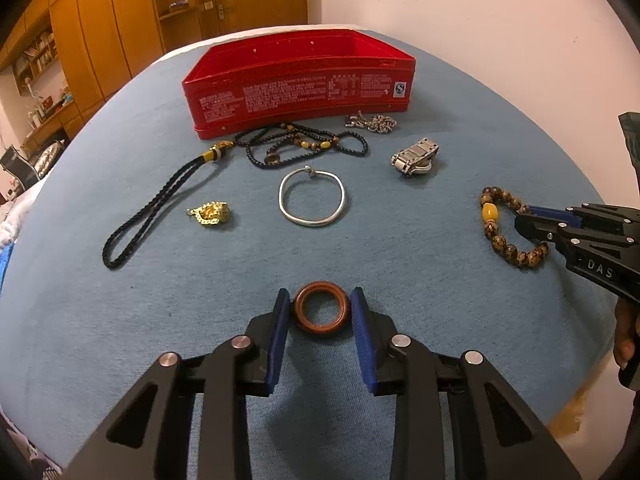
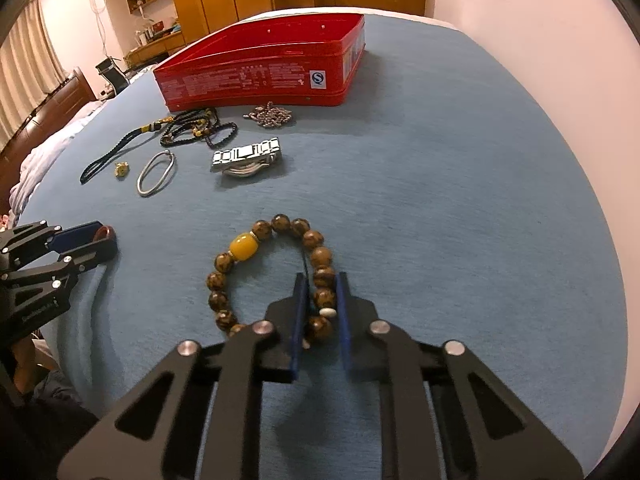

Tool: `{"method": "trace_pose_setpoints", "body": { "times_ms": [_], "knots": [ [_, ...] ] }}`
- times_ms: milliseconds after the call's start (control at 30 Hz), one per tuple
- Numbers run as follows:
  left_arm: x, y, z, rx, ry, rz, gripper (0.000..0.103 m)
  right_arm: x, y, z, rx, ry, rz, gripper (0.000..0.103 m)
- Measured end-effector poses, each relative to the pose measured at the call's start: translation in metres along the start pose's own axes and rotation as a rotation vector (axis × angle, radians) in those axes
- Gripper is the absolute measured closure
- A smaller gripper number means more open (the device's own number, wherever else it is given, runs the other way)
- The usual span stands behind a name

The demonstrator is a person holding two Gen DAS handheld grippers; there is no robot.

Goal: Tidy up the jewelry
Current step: 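Grasp the wooden ring with the left tool while the right tool grasps the brown bead bracelet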

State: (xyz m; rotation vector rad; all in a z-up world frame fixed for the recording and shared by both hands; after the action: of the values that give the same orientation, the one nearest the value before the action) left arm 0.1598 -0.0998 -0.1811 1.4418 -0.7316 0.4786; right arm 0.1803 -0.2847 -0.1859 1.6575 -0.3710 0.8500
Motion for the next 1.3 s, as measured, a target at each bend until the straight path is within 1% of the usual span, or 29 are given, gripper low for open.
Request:
{"method": "trace_pose_setpoints", "body": {
  "times_ms": [333,800,1033,1300],
  "knots": [
    [0.002,0.003,0.002,-0.018,0.000,-0.005,0.072,0.003,0.006,-0.002,0.012,-0.012,0.011,0.093],
    [0.010,0.018,-0.001,-0.011,-0.001,0.023,0.072,0.020,0.028,-0.010,0.019,0.009,0.067,0.093],
    [0.018,0.030,-0.004,-0.011,-0.001,0.045,0.072,0.034,0.041,-0.017,0.020,0.036,0.100,0.093],
    [0.037,0.044,-0.012,-0.023,-0.003,0.073,0.072,0.059,0.056,-0.030,0.020,0.089,0.141,0.093]
  ]
}}
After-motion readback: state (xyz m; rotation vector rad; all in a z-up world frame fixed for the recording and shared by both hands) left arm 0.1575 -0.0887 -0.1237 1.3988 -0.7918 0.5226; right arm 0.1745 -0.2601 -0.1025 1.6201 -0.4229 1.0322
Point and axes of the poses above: each gripper's, at about its wrist camera, not at the fingertips, and y roughly against the way its jaws point, z to its right, x to its top, the point moved 8 cm from there along -y, roughly the way its jaws point, and after that the axes turned 11 degrees about z, right-handed, at the moved point
